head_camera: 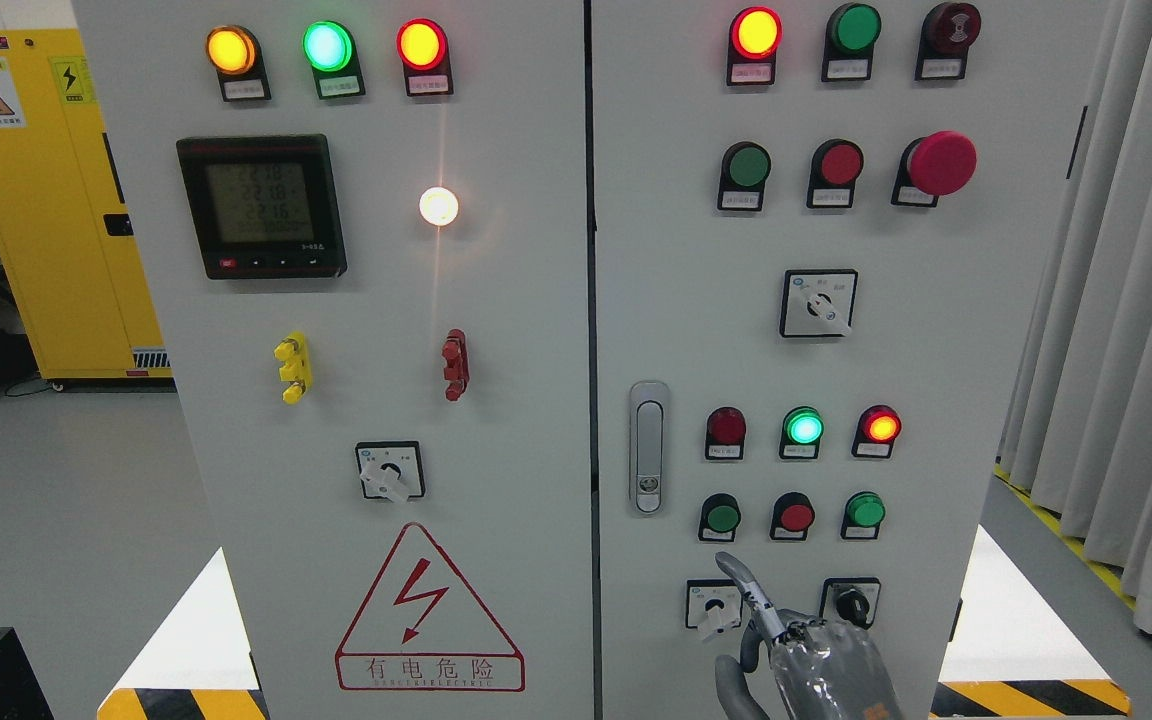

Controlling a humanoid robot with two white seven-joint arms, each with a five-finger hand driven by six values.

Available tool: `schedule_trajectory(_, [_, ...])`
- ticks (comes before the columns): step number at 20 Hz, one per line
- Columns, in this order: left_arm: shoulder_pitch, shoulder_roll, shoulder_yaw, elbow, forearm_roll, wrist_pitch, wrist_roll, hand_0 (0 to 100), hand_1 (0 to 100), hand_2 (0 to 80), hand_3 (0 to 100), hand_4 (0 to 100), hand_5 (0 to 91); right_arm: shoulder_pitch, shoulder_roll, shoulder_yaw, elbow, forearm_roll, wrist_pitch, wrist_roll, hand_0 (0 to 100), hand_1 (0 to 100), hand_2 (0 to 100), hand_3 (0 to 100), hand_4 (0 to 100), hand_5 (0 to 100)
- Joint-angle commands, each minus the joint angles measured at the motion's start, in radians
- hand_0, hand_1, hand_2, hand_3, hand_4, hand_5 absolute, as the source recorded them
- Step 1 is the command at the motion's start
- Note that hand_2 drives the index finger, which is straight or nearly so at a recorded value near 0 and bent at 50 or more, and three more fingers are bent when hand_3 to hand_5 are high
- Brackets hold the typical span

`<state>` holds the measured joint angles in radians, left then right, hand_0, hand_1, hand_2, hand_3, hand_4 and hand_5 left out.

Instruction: Press green start button

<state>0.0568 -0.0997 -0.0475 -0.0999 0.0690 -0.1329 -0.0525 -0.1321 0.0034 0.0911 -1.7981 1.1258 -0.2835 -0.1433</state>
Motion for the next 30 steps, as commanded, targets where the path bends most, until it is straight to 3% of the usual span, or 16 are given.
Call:
schedule_trajectory(1, [0.000, 0.000, 0.000, 0.000, 0.000, -0.001, 0.000, 12, 56, 0.0, 0, 0, 0.0, -0.052, 0.021, -0.025, 0.097, 0.034, 0.003, 0.001, 74, 88, 0, 88, 91, 100])
schedule_trajectory(7, [0.001, 0.000, 0.000, 0.000, 0.000, -0.001, 0.000, 12, 56, 0.0, 0, 0, 0.0, -0.093, 0.021, -0.018, 0.148, 0.034, 0.029, 0.001, 78, 87, 0, 88, 91, 100])
schedule_trajectory(16, [0.000, 0.000, 0.000, 0.000, 0.000, -0.001, 0.000, 12, 56, 0.0, 0, 0, 0.0, -0.123, 0.021, -0.014, 0.186, 0.034, 0.033, 0.001, 74, 85, 0, 88, 90, 100])
schedule_trajectory(30, [0.000, 0.000, 0.000, 0.000, 0.000, -0.001, 0.000, 12, 56, 0.0, 0, 0, 0.0, -0.133, 0.023, -0.013, 0.194, 0.029, 0.040, 0.019, 76, 84, 0, 88, 90, 100])
